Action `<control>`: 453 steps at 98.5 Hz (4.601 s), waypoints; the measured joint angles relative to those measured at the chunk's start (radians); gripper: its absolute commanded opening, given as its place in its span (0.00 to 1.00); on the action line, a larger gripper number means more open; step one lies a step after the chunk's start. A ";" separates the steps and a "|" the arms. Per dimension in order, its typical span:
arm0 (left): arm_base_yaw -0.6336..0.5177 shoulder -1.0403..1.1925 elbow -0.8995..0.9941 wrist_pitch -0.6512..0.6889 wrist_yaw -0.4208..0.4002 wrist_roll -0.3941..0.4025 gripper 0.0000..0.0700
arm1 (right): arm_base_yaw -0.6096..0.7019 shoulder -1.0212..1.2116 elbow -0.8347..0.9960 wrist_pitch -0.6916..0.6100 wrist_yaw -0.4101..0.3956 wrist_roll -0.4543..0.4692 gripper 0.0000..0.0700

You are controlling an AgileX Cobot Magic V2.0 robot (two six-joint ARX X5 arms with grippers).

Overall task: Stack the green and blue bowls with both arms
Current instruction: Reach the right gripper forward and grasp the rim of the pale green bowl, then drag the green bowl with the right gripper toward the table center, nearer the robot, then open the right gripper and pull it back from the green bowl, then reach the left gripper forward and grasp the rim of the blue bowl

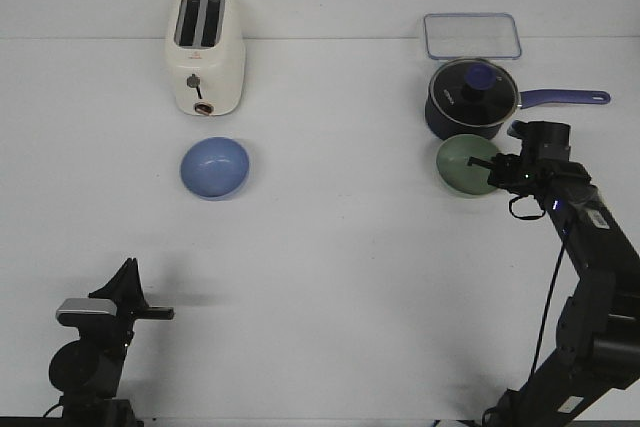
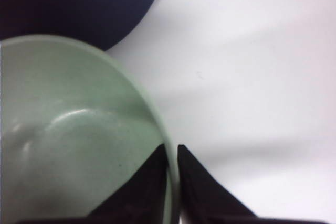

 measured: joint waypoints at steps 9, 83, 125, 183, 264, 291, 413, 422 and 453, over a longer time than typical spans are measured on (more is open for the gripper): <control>0.000 0.000 0.000 0.000 0.000 0.000 0.02 | -0.012 -0.025 -0.001 -0.041 -0.080 0.002 0.00; 0.000 0.000 0.000 0.000 0.000 0.000 0.02 | 0.507 -0.627 -0.438 -0.131 -0.065 0.105 0.00; 0.000 0.000 0.000 0.000 0.000 0.000 0.02 | 0.731 -0.437 -0.469 0.010 0.000 0.179 0.00; 0.000 0.000 0.000 0.000 0.000 0.000 0.02 | 0.756 -0.530 -0.469 0.049 0.051 0.164 0.63; 0.000 0.000 0.000 0.005 0.001 -0.236 0.02 | 0.919 -1.434 -0.803 0.025 0.344 0.051 0.58; 0.000 0.077 0.147 -0.095 -0.003 -0.455 0.02 | 0.919 -1.434 -0.803 0.024 0.396 0.051 0.58; -0.082 1.764 1.204 -0.296 0.111 -0.221 0.27 | 0.919 -1.434 -0.803 0.024 0.396 0.043 0.58; -0.085 1.764 1.205 -0.291 0.111 -0.221 0.02 | 0.919 -1.434 -0.803 0.024 0.396 0.043 0.58; -0.101 1.729 1.205 -0.351 0.108 -0.221 0.01 | 0.919 -1.434 -0.803 0.024 0.396 0.043 0.58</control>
